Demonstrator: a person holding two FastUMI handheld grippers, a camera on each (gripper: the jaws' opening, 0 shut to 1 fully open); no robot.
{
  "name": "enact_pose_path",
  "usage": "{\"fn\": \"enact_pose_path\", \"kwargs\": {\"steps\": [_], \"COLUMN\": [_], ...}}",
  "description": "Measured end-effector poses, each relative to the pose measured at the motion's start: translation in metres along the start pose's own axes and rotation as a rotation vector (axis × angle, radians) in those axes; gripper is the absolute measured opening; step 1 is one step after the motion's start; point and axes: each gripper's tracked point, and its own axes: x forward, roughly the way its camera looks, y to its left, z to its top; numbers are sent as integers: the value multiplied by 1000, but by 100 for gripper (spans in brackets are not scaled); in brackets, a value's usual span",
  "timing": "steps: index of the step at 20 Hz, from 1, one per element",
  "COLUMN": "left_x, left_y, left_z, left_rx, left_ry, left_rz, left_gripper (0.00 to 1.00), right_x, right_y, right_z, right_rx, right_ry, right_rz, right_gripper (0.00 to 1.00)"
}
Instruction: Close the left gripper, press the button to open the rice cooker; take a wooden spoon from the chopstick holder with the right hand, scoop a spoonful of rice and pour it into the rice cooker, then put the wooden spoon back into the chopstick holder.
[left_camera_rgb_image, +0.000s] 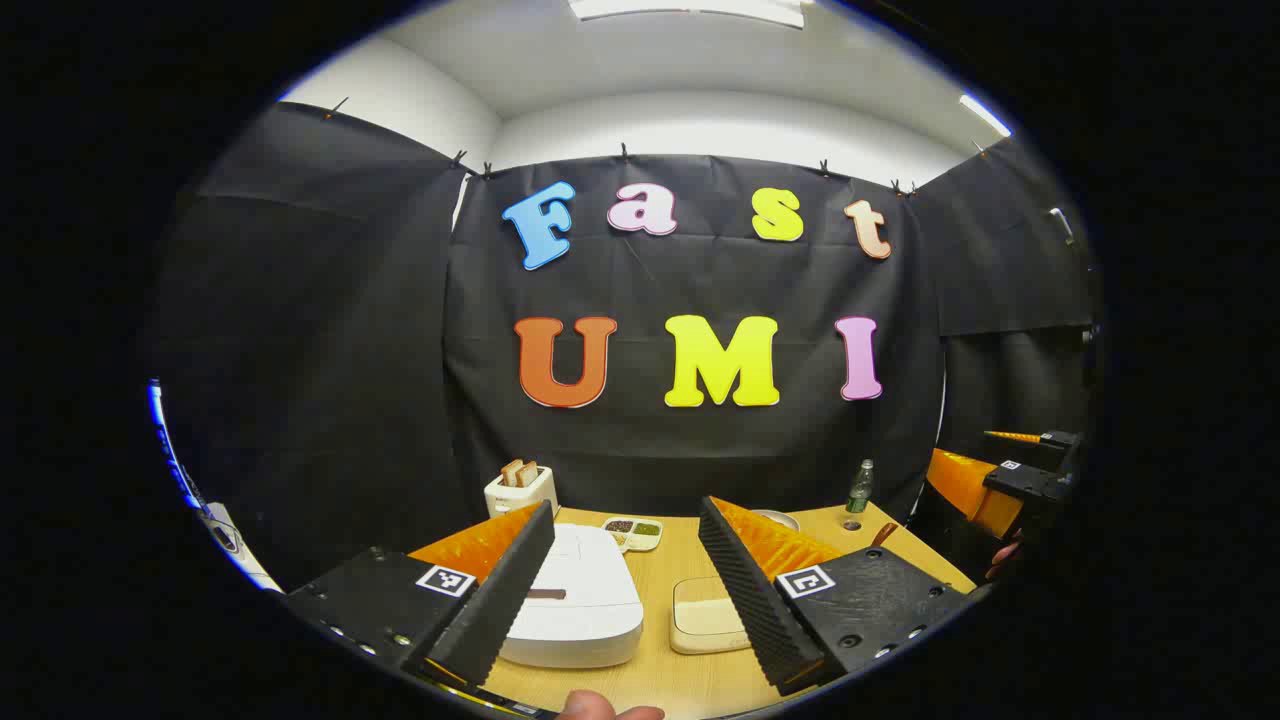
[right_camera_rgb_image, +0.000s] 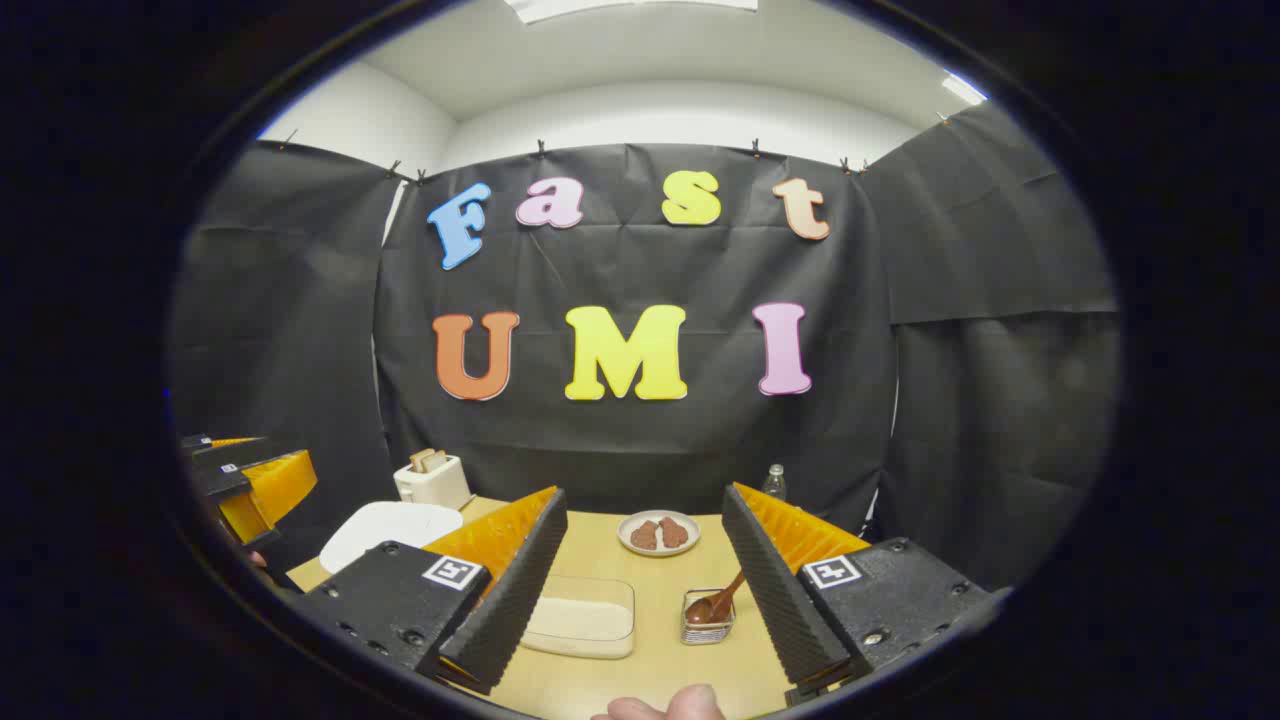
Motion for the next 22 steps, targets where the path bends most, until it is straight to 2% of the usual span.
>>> {"fn": "enact_pose_path", "kwargs": {"steps": [22], "left_x": [7], "left_y": [6], "left_z": [-5], "left_rx": [-2], "left_ry": [15], "left_rz": [9], "left_gripper": [94], "right_x": [5], "right_y": [-5], "right_z": [-2], "right_rx": [9], "right_ry": [0], "right_rz": [-11], "right_gripper": [100]}}
